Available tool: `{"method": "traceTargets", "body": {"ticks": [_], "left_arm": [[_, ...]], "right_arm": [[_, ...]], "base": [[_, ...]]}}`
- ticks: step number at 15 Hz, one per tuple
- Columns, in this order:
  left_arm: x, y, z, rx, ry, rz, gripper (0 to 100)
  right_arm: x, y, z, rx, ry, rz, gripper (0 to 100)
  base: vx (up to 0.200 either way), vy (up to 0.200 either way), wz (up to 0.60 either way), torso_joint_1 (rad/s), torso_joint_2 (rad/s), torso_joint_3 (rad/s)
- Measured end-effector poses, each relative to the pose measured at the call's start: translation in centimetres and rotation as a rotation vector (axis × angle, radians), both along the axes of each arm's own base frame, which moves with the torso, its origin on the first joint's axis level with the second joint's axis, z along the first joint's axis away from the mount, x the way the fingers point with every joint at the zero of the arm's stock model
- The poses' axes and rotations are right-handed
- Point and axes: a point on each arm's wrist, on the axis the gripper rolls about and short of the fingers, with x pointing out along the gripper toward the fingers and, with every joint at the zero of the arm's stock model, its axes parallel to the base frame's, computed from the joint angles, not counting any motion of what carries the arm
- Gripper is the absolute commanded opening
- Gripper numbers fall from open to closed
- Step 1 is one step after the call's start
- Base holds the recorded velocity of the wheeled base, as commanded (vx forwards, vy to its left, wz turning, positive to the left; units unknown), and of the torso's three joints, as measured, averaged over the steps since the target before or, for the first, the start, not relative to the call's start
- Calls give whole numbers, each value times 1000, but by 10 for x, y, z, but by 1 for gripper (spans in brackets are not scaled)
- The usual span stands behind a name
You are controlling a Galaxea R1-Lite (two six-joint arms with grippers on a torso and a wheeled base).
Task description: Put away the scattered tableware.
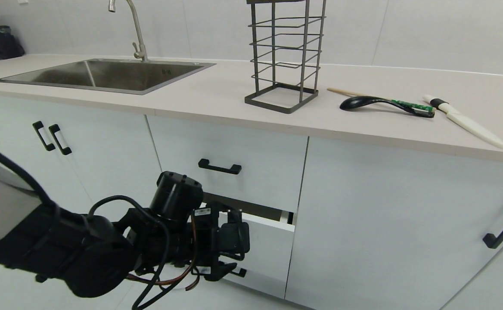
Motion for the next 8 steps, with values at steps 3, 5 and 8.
{"method": "traceTargets", "body": {"ticks": [3,5,8], "left_arm": [[28,-2,-13,7,6,40,100],[37,-3,-22,17,17,53,100],[48,-10,-36,-2,-11,50,100]], "right_arm": [[0,0,0,0,0,0,0],[0,0,0,0,0,0,0],[0,0,0,0,0,0,0]], "base": [[0,0,0,0,0,0],[0,0,0,0,0,0],[0,0,0,0,0,0]]}}
